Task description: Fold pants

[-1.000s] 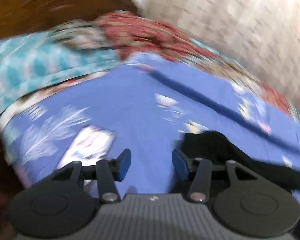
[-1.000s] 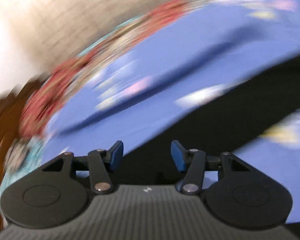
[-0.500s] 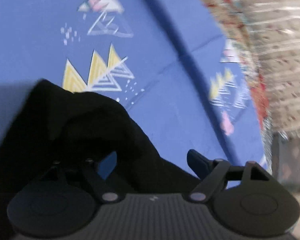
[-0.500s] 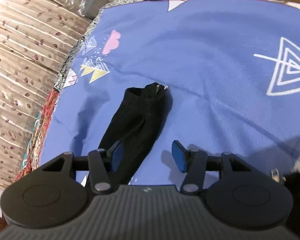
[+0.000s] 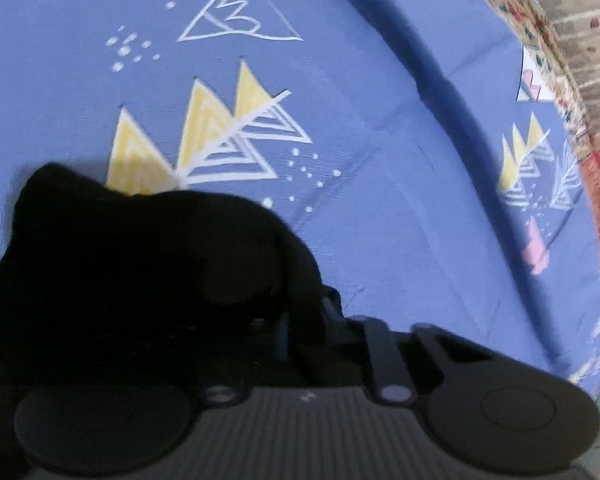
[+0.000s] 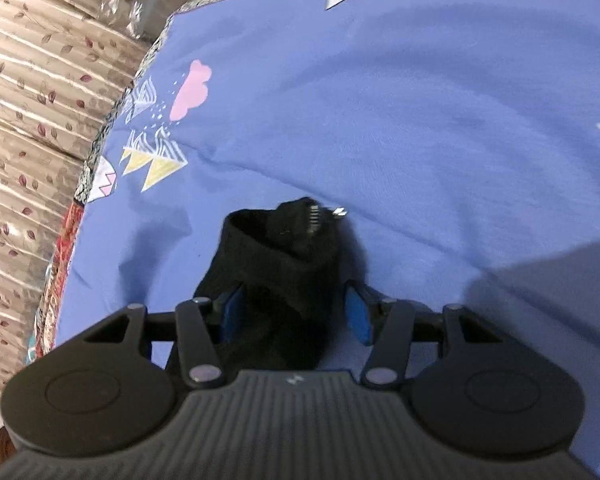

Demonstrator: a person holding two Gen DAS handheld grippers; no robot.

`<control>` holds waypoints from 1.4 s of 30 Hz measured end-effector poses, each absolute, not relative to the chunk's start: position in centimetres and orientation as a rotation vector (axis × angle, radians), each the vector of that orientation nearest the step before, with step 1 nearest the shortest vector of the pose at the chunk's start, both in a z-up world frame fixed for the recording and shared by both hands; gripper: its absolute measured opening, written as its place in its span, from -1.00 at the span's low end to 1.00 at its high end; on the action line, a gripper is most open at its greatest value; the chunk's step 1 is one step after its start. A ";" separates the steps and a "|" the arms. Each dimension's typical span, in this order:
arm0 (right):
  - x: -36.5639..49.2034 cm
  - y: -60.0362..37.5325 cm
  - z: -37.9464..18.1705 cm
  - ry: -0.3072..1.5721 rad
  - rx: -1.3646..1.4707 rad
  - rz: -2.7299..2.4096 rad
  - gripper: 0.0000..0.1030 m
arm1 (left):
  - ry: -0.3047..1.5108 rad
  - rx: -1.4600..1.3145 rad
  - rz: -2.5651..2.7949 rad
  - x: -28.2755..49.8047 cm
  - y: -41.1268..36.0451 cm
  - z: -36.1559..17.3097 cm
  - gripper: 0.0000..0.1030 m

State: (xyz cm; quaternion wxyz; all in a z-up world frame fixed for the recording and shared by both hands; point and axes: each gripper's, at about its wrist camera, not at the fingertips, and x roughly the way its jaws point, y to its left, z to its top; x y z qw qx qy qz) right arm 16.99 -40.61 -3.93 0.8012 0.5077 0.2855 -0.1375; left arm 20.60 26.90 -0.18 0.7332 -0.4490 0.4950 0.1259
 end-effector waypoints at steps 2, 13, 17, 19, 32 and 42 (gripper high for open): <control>16.7 -40.2 -2.7 0.602 1.059 -0.313 -0.78 | 1.062 -1.015 0.250 19.2 27.3 0.6 -0.82; 5.4 -43.5 7.4 0.408 1.027 -0.173 -0.78 | 0.862 -1.104 0.007 6.2 28.0 8.1 -0.82; -0.4 -44.1 7.4 0.423 0.988 -0.178 -0.78 | 0.859 -1.140 -0.008 1.4 28.0 7.9 -0.82; -2.9 -43.9 6.8 0.445 0.963 -0.186 -0.78 | 0.863 -1.153 -0.012 -1.6 28.1 7.4 -0.82; -11.5 -42.5 -0.8 0.528 0.999 -0.261 -0.77 | 1.058 -1.173 0.145 -10.4 27.3 -1.3 -0.63; -7.8 -38.8 1.5 0.559 0.721 -0.261 0.61 | 0.959 -1.103 0.136 -12.7 28.9 2.6 -0.19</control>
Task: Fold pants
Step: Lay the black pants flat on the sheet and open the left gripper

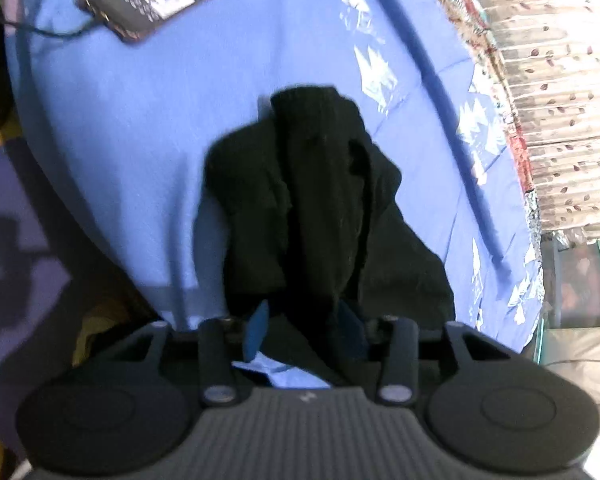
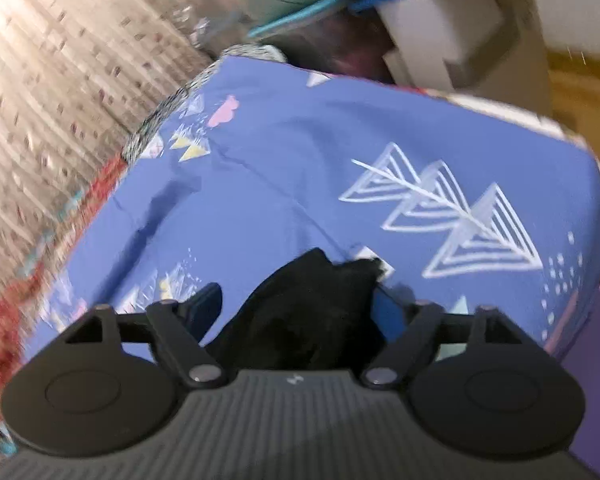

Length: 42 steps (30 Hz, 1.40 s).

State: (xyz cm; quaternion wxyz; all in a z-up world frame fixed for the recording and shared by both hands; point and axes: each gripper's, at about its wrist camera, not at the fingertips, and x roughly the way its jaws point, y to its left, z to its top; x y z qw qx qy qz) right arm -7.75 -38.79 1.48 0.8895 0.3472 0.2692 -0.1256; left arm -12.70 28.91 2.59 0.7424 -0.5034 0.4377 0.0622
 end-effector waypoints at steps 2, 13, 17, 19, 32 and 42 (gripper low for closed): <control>-6.7 -36.9 1.4 0.590 0.578 -0.261 0.60 | 0.960 -1.106 0.144 -13.0 29.2 2.7 -0.19; -4.9 -34.0 3.0 0.519 0.472 -0.207 -0.86 | 0.911 -1.060 0.123 -12.5 28.5 4.1 -0.19; -3.3 -28.5 2.8 0.553 0.320 -0.052 -0.86 | 0.887 -1.003 0.045 -11.3 26.6 5.1 -0.19; -2.5 -25.9 1.1 0.620 0.236 -0.002 -0.86 | 0.894 -0.950 -0.006 -10.6 24.9 5.4 -0.19; -5.6 -29.6 0.6 0.535 0.099 -0.190 0.04 | 1.023 -0.813 -0.139 -7.5 19.0 4.8 -0.13; -1.4 -39.0 -1.4 0.536 0.587 -0.252 -0.78 | 1.039 -0.819 -0.100 -7.7 18.6 4.9 -0.13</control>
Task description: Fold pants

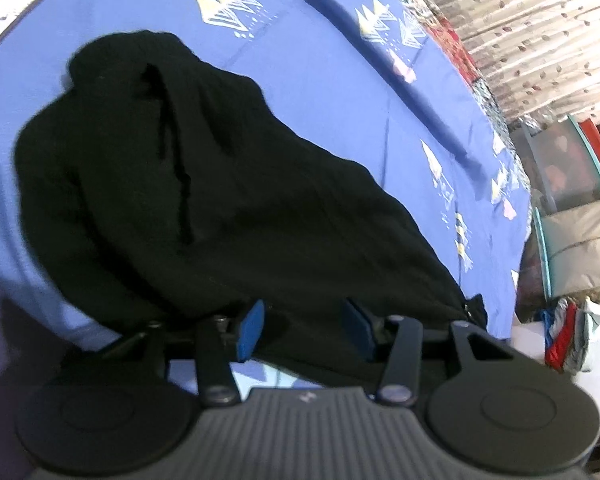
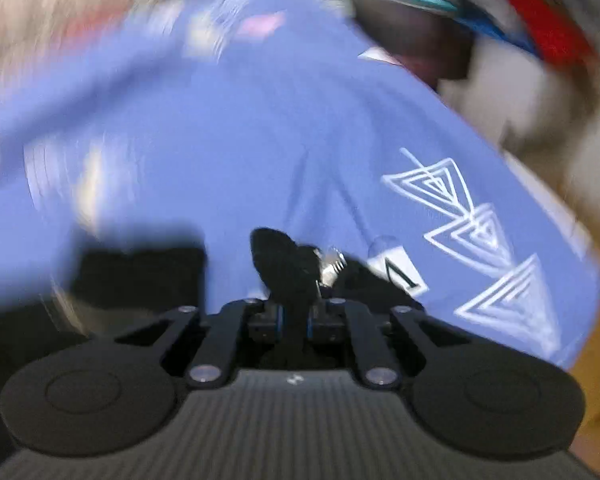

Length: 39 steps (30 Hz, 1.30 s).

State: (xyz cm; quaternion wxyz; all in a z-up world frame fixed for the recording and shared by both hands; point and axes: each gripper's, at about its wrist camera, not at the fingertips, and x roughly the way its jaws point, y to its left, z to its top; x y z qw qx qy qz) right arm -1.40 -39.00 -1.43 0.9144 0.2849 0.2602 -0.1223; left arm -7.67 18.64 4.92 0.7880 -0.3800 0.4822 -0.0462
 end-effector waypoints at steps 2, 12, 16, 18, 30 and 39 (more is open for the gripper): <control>-4.1 -41.6 0.4 0.296 0.826 -0.114 -0.78 | 1.045 -0.825 -0.071 -7.9 19.2 4.9 -0.11; -9.2 -48.0 -9.7 0.442 1.015 -0.486 -0.76 | 1.100 -0.812 -0.097 -6.6 17.6 3.9 -0.11; -11.2 -47.7 -9.9 0.354 1.050 -0.552 -0.42 | 1.105 -0.795 -0.110 -6.5 17.4 4.2 -0.10; -11.6 -46.3 -7.9 0.292 0.990 -0.688 -0.25 | 1.107 -0.795 -0.106 -6.5 17.6 4.1 -0.09; 3.8 -30.1 1.1 0.645 0.280 0.218 0.00 | 1.110 -0.815 -0.106 -6.5 16.7 3.9 -0.09; 5.3 -27.4 -2.9 0.807 -0.024 0.258 -0.14 | 1.044 -0.824 -0.026 -8.9 20.4 4.3 -0.04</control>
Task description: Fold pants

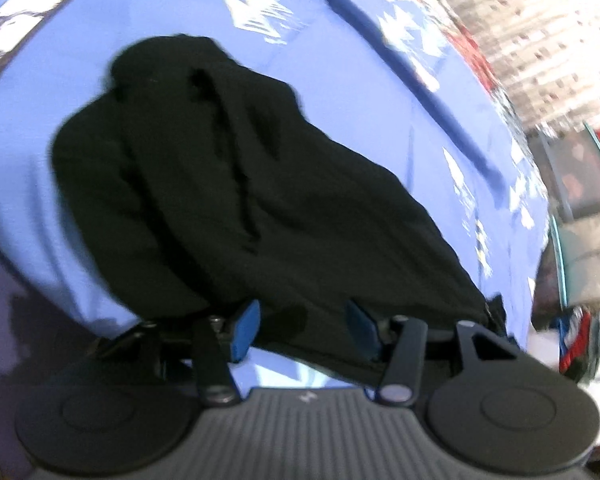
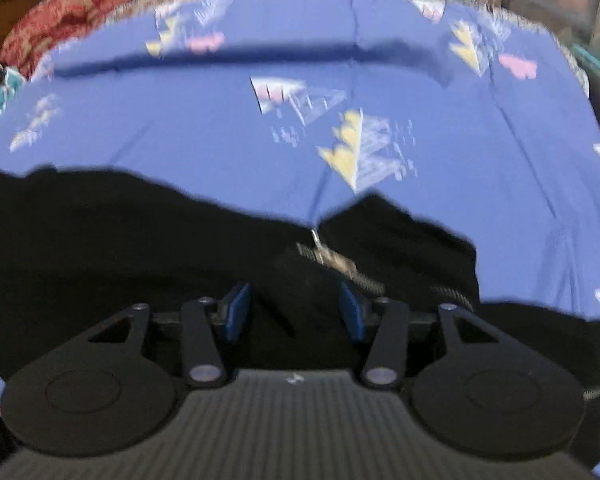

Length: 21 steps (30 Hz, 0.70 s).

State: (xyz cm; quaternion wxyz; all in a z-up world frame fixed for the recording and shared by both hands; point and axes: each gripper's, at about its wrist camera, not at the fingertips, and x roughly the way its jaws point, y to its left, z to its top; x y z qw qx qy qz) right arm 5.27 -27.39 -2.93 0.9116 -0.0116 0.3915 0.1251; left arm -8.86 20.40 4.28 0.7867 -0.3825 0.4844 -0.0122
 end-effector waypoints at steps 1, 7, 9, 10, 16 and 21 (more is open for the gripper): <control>5.2 -28.0 -3.2 0.799 -0.005 0.237 -0.60 | 1.044 -0.835 -0.011 -8.8 20.9 4.0 -0.04; 1.0 -35.9 0.7 0.536 0.416 0.044 -0.82 | 1.052 -0.849 0.006 -8.3 21.7 3.6 -0.05; -1.5 -39.8 1.4 0.446 0.559 -0.047 -0.82 | 1.046 -0.833 0.004 -8.2 21.5 3.9 -0.05; -2.9 -42.0 1.3 0.416 0.627 -0.100 -0.82 | 1.043 -0.828 0.008 -8.3 21.8 4.1 -0.05; -7.0 -48.4 -5.0 0.494 0.889 -0.271 -0.82 | 1.034 -0.833 0.046 -8.5 22.8 4.1 -0.05; -8.9 -49.0 -10.8 0.498 1.126 -0.301 -0.76 | 1.056 -0.828 0.051 -8.5 22.1 3.8 -0.05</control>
